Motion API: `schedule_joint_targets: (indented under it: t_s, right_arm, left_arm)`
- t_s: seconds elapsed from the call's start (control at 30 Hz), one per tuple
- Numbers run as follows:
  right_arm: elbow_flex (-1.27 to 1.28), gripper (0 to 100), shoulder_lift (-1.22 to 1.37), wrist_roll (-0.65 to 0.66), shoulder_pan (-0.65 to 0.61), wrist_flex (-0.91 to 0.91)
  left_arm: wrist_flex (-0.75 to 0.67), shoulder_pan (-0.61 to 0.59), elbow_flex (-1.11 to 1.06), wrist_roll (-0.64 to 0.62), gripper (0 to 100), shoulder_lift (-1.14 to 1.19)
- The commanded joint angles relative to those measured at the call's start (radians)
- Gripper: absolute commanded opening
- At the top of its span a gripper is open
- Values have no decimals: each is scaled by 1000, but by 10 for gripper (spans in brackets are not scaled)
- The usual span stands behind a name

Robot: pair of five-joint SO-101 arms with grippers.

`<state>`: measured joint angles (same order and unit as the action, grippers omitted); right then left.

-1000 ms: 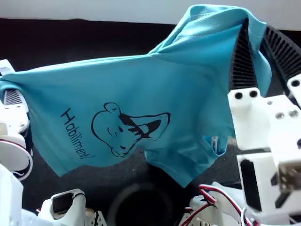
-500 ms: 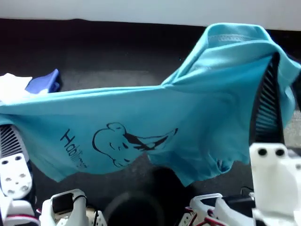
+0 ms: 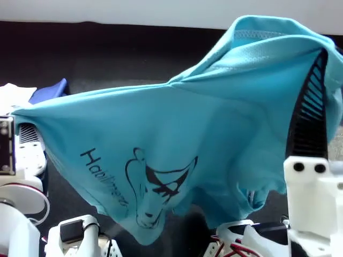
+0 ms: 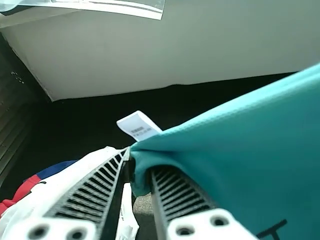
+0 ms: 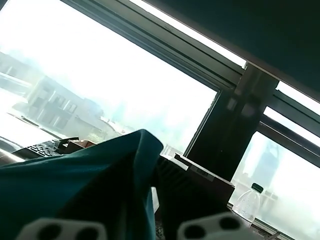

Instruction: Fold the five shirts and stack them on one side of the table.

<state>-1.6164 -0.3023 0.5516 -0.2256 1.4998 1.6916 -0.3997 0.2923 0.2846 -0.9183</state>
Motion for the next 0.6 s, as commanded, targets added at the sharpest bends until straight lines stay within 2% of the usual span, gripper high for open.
schedule_joint_targets:
  t_s: [0.0,0.13,0.3,0.57]
  right_arm:
    - [-2,6,-10,12,10,-31]
    - [-50,6,-10,15,12,-30]
    - [-82,6,-10,104,12,-30]
    - [-88,6,-18,147,12,-30]
  left_arm:
    - [-15,2,27,-2,9,13]
    - [20,2,166,-2,9,13]
    - [34,1,308,-2,9,13]
    - [34,1,326,0,9,15]
